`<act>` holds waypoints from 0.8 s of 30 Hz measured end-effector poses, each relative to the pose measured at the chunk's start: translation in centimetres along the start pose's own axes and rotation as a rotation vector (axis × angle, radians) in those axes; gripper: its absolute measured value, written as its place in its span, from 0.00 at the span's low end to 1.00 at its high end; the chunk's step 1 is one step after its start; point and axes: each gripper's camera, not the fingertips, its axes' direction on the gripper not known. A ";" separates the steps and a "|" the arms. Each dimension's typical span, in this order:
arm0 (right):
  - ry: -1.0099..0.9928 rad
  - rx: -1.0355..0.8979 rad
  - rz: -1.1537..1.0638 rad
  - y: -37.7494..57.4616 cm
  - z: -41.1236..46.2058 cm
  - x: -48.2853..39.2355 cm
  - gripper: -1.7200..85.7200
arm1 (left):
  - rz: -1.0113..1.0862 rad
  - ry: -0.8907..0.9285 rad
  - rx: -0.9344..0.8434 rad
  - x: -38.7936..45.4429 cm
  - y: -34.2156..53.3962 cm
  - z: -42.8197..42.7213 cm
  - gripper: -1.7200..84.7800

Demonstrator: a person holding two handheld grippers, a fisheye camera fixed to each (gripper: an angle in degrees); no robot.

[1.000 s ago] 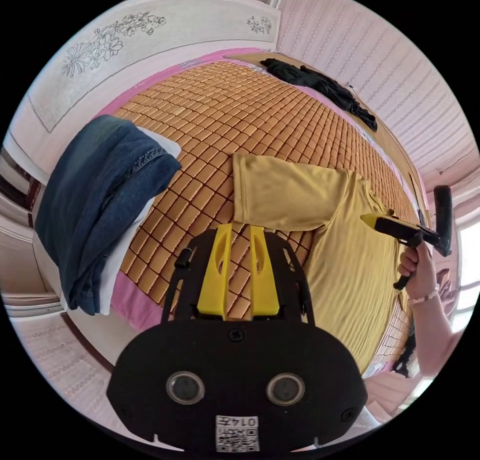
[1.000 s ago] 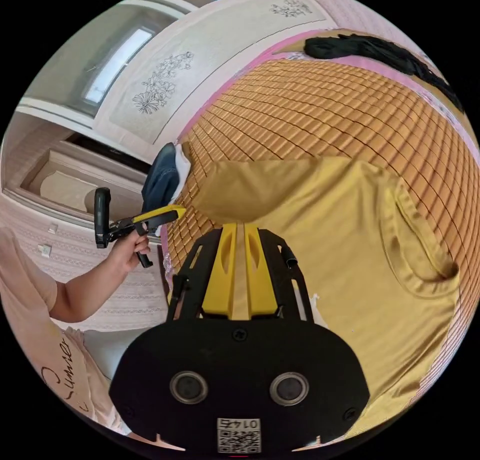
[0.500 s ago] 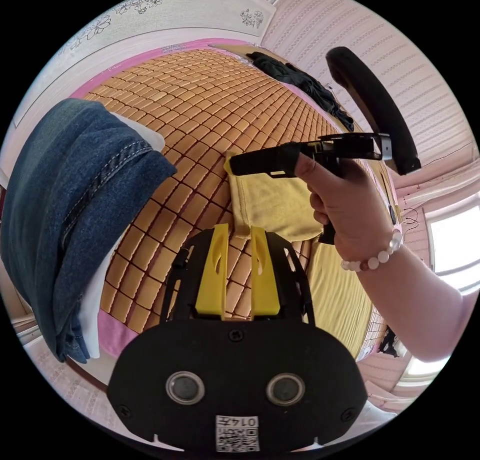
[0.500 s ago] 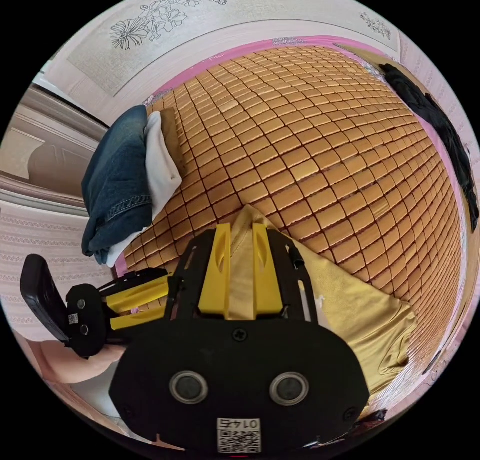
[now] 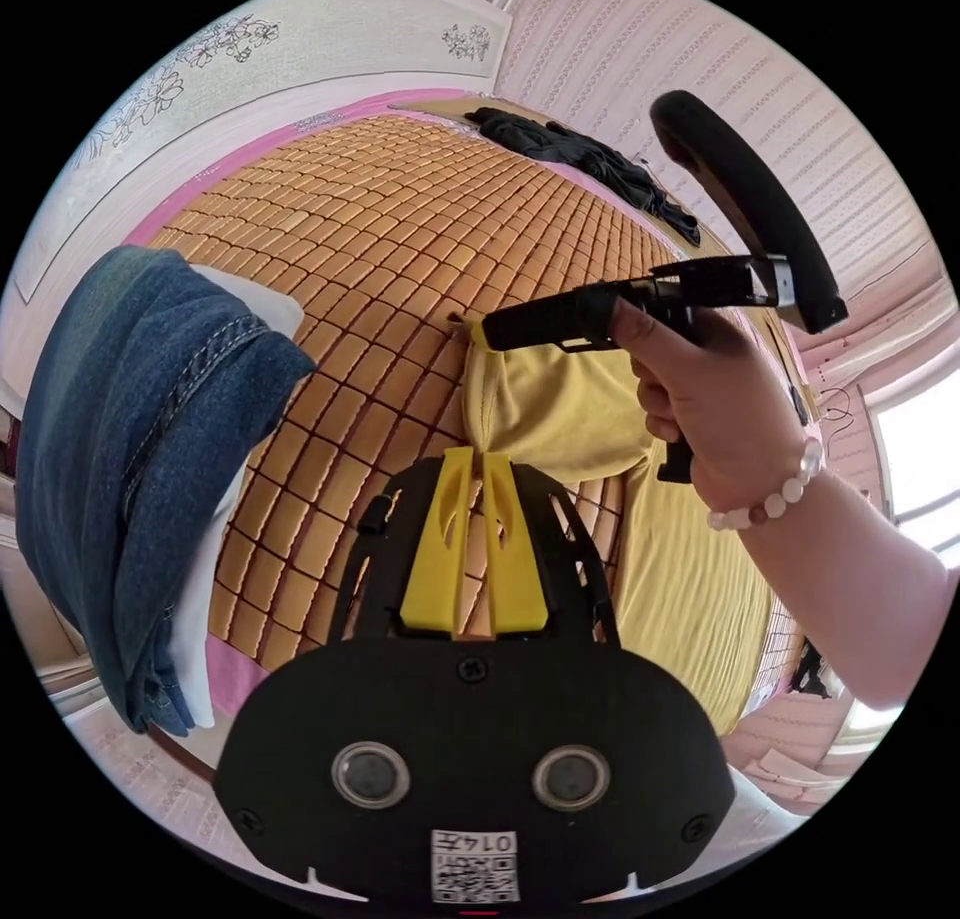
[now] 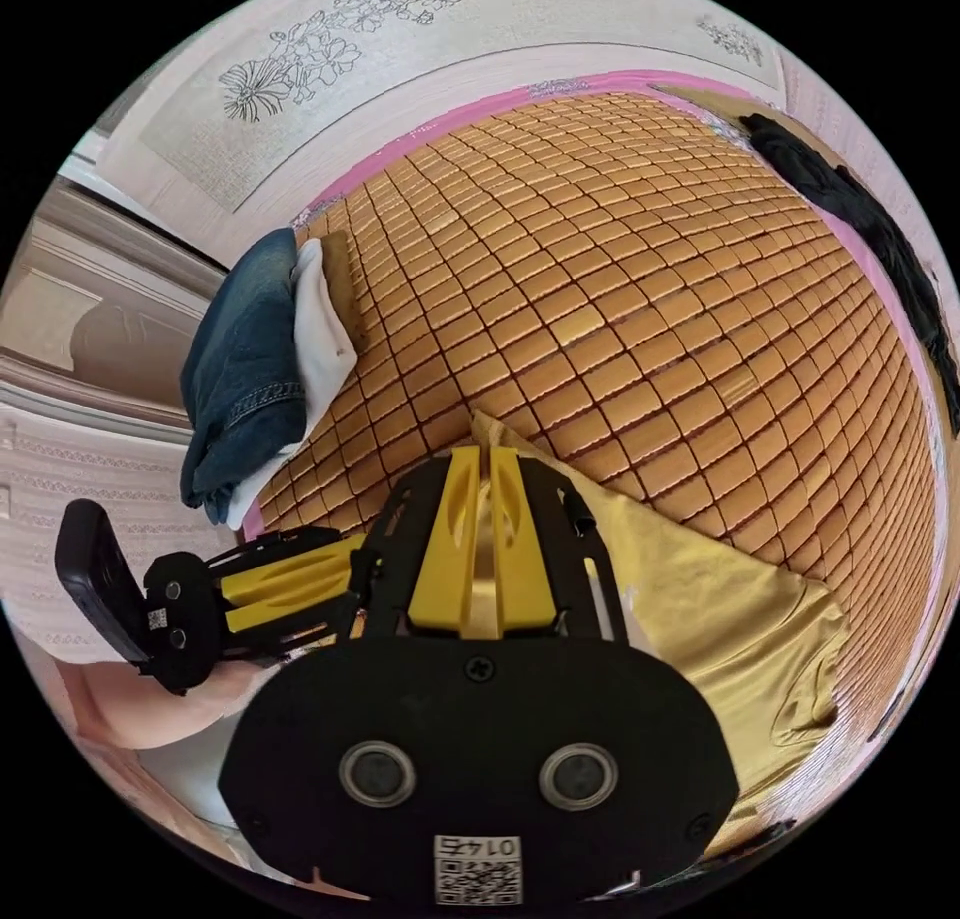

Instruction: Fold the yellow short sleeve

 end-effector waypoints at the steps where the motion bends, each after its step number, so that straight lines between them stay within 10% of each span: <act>1: -0.025 0.021 0.018 0.5 -0.8 0.5 0.03 | 0.007 0.008 0.001 0.1 0.1 0.0 0.01; 9: -0.322 0.426 0.272 15.9 -18.1 10.7 0.03 | 0.321 0.251 0.204 8.1 0.1 -4.1 0.01; 24: -0.192 0.316 0.522 32.1 -22.7 14.3 0.03 | 0.655 0.370 -0.121 22.3 8.3 9.7 0.02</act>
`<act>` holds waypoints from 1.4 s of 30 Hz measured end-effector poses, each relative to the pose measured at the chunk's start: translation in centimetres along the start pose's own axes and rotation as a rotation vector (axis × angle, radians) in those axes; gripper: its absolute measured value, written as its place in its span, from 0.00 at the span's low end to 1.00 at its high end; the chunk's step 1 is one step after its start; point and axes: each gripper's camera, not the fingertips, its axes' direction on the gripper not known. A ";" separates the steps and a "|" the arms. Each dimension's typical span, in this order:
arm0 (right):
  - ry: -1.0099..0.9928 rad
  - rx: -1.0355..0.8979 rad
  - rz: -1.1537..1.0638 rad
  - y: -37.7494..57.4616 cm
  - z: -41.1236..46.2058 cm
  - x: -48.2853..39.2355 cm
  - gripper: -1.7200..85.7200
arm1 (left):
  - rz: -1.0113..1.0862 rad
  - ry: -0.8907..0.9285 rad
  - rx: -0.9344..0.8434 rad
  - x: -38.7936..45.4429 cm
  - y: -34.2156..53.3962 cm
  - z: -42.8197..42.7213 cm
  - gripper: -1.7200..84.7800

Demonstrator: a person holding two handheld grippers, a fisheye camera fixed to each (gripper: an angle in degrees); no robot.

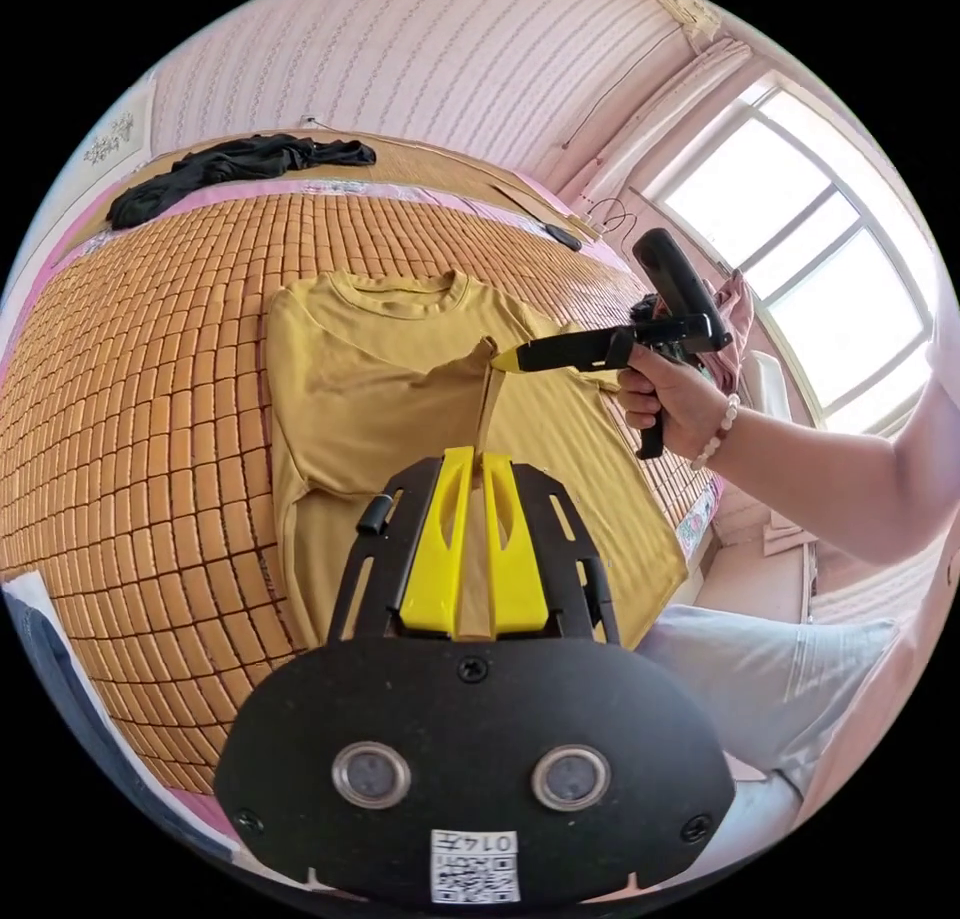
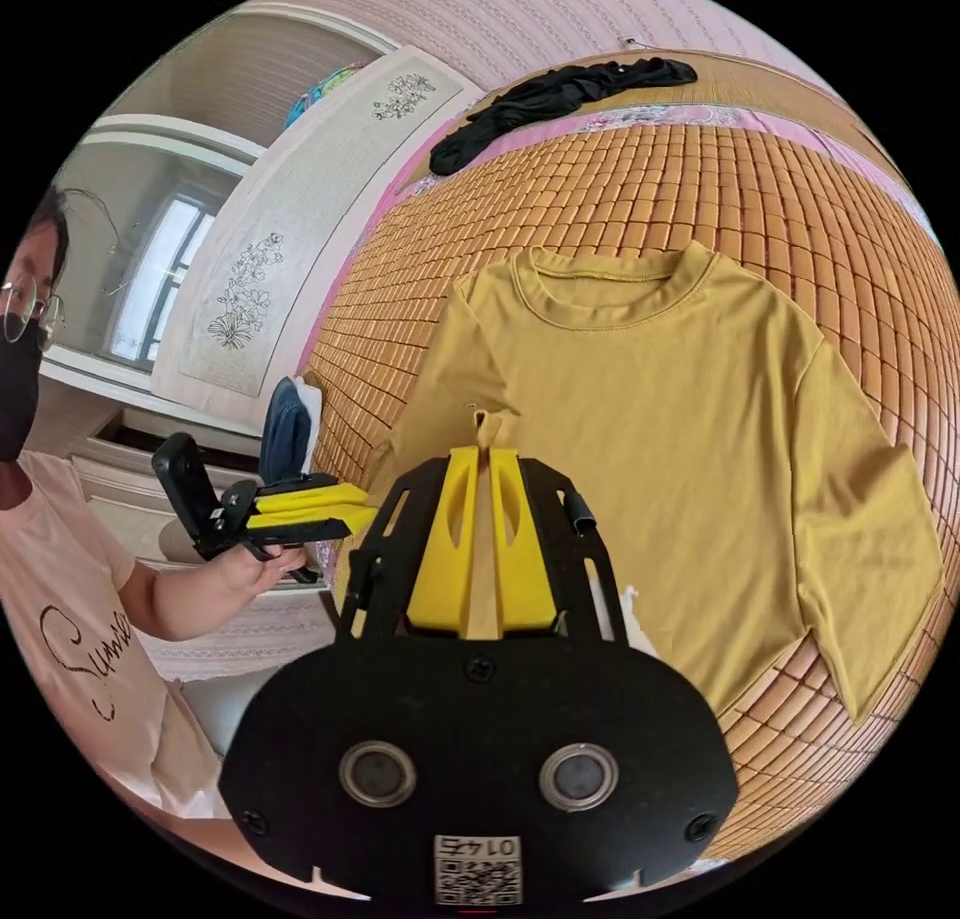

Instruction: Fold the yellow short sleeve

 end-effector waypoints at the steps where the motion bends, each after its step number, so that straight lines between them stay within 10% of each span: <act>1: 0.006 -0.009 0.006 0.2 0.0 0.1 0.03 | 0.002 0.000 -0.013 0.1 0.1 0.6 0.03; 27: 0.583 0.175 0.566 12.9 -18.1 6.2 0.10 | 0.539 0.126 -0.237 17.6 -17.2 30.0 0.09; 42: 0.451 0.202 0.526 14.5 -23.3 5.3 0.12 | 0.678 -0.006 -0.394 29.3 -22.4 50.0 0.10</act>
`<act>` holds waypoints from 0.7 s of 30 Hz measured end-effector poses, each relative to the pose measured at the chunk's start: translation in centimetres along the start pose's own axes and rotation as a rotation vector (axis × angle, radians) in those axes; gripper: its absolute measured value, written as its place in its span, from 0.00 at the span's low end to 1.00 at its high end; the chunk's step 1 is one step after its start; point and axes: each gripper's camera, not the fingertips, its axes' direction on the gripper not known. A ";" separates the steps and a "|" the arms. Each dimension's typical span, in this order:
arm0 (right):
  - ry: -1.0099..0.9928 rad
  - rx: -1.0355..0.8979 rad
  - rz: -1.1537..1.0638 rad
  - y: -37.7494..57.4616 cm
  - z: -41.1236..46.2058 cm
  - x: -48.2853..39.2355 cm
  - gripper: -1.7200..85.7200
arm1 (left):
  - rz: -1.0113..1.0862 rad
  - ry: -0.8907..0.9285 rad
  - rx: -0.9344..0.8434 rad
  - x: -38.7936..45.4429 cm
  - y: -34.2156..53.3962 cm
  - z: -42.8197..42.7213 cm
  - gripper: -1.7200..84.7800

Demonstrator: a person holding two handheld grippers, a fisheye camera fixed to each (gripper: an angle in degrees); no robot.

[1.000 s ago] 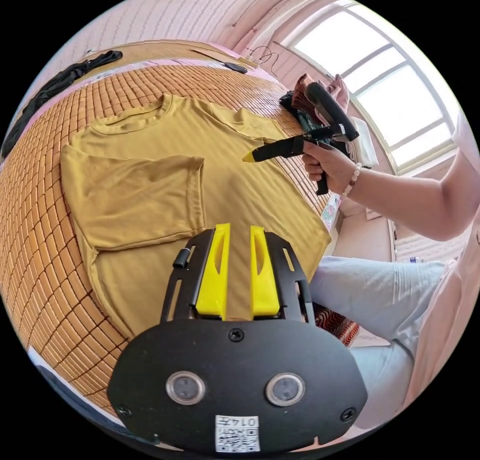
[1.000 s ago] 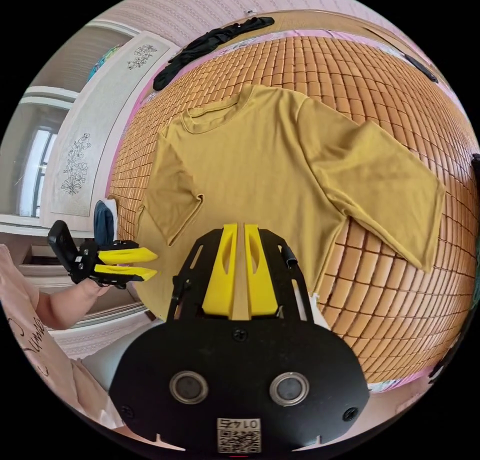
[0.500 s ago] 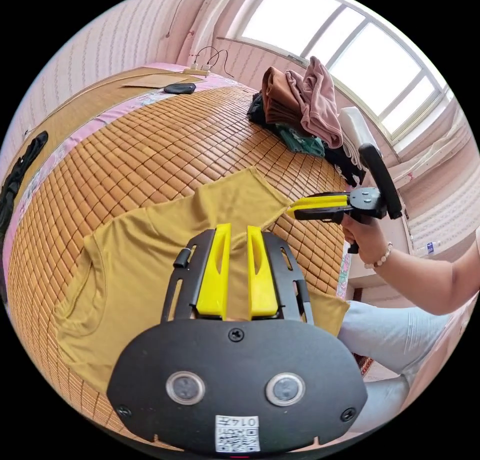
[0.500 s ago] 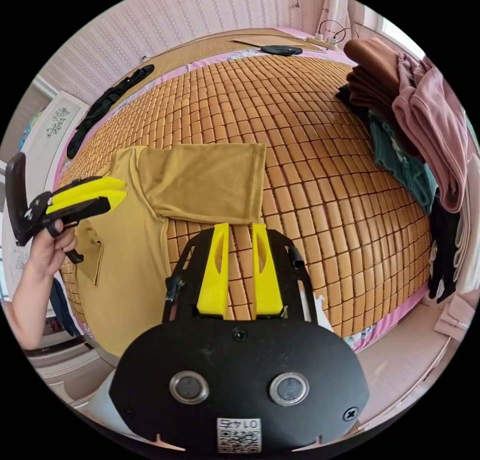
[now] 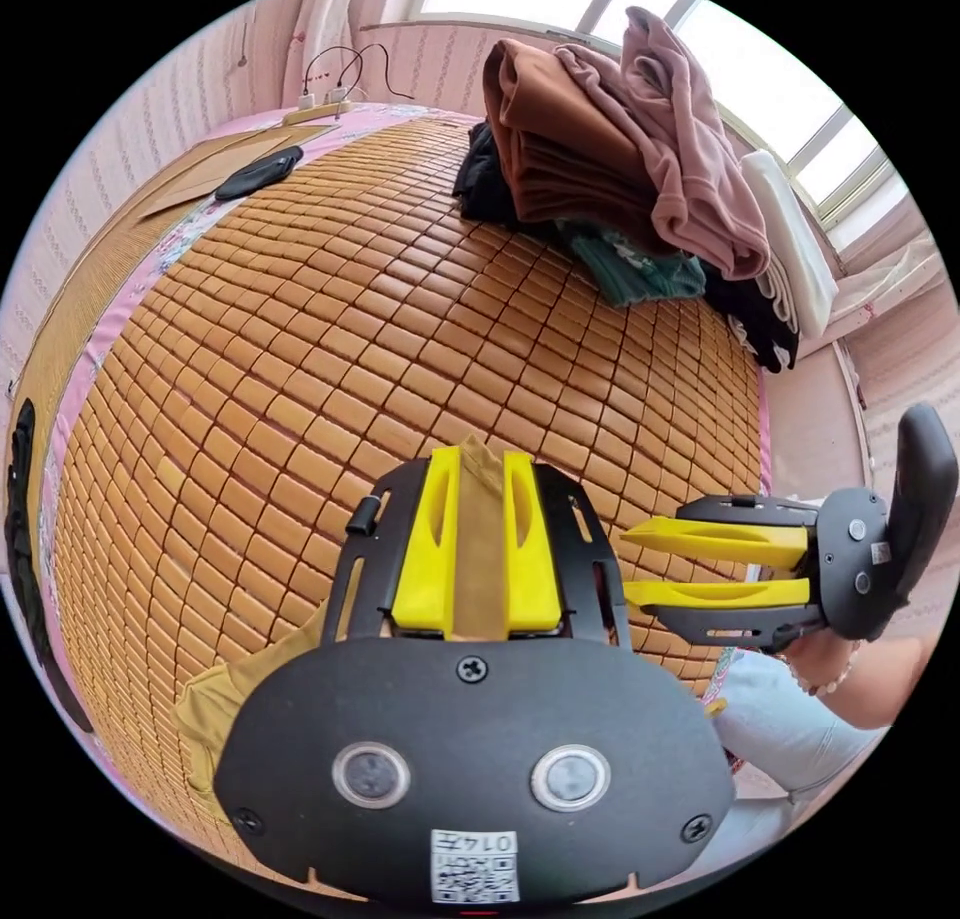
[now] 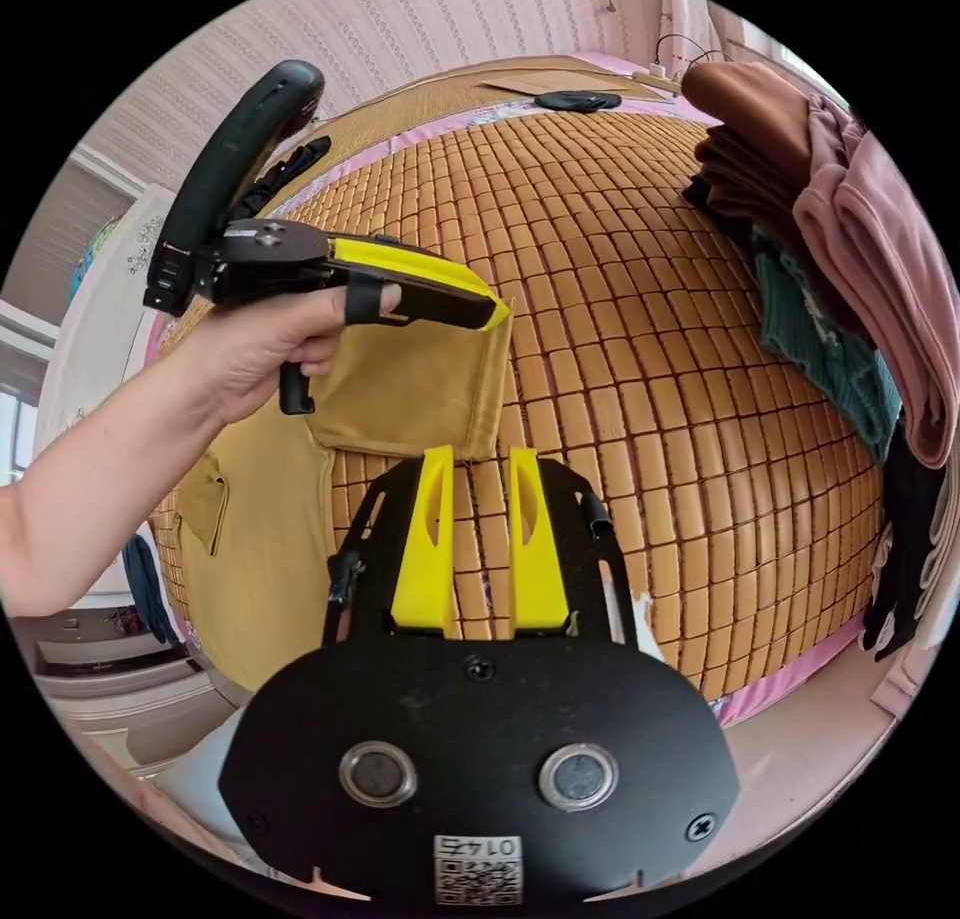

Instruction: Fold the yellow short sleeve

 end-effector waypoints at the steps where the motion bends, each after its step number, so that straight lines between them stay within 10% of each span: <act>1: -0.005 -0.003 0.007 0.0 0.0 0.1 0.12 | 0.009 -0.010 -0.018 0.1 -0.1 0.6 0.10; 21: 0.078 -0.066 -0.080 1.7 -1.6 -2.0 0.07 | -0.062 0.033 0.072 -1.7 2.7 2.3 0.01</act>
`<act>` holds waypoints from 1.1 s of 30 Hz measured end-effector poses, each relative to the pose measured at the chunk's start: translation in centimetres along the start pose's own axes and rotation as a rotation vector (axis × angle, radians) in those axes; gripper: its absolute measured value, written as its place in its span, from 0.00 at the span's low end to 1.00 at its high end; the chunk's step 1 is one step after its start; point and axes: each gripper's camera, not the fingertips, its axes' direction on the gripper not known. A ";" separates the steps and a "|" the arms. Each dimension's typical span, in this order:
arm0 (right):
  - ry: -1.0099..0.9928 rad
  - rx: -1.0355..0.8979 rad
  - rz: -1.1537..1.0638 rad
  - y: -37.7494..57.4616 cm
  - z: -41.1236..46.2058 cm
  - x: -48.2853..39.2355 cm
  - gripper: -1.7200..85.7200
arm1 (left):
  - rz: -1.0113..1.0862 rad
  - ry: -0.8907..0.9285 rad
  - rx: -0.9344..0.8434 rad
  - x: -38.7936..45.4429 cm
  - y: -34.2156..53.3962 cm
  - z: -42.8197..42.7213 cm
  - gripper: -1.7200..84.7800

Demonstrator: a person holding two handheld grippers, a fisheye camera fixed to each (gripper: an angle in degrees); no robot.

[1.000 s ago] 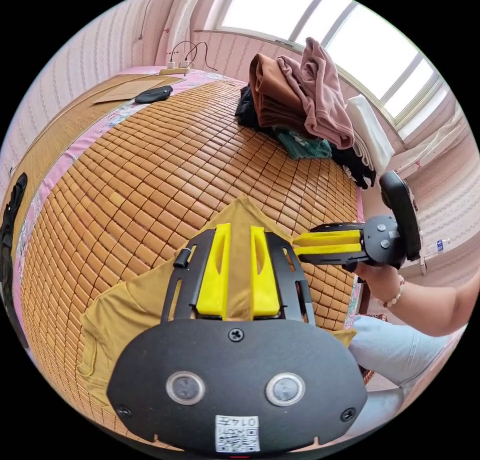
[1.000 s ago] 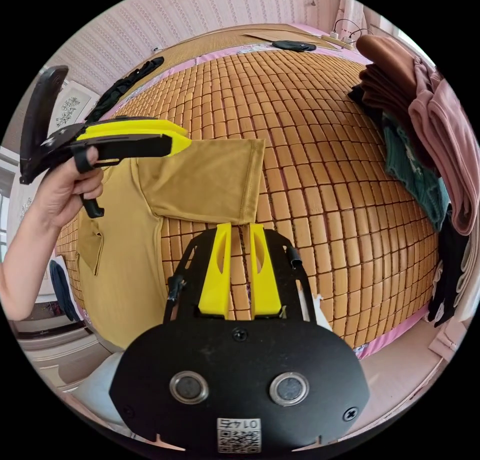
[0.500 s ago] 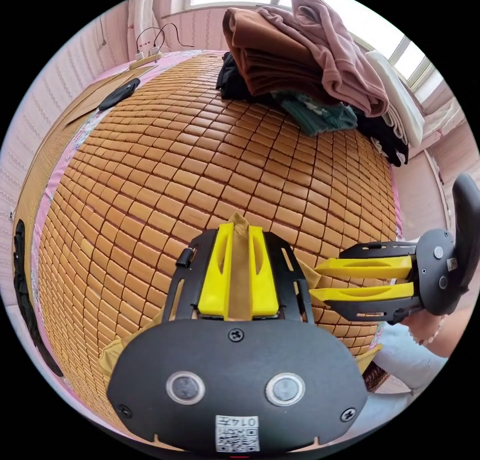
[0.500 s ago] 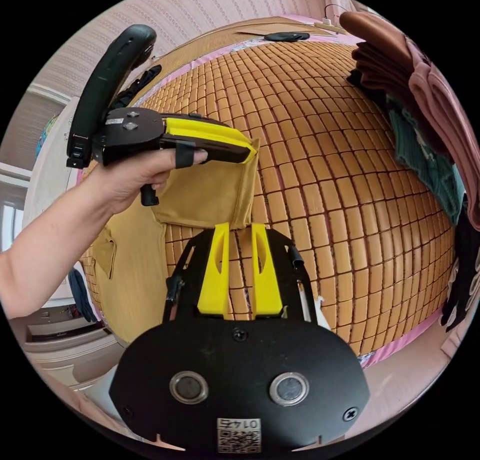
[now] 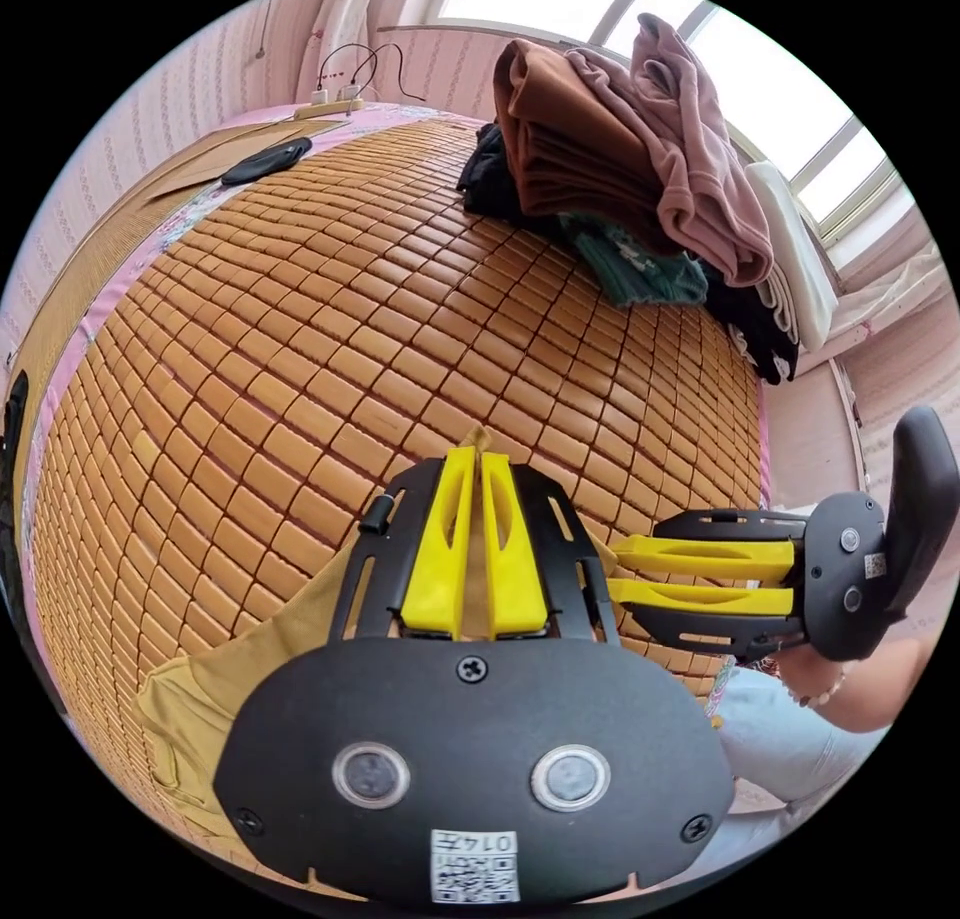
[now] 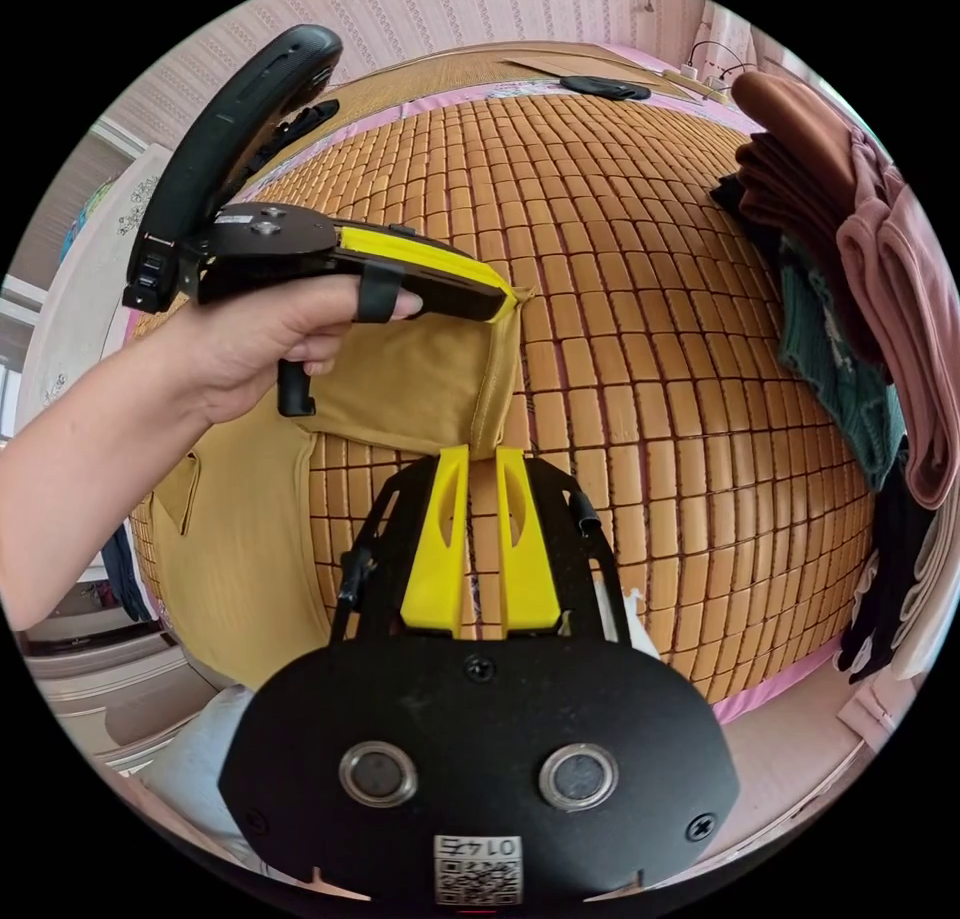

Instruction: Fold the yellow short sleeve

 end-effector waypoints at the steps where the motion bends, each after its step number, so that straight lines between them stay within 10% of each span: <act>1: 0.001 -0.001 -0.001 0.0 -0.1 0.0 0.07 | -0.006 0.005 0.008 -0.2 0.1 -0.3 0.01; 33: -0.493 -0.021 -0.403 3.3 -4.3 -13.3 0.04 | -0.483 -0.130 0.206 -12.2 31.9 -27.4 0.01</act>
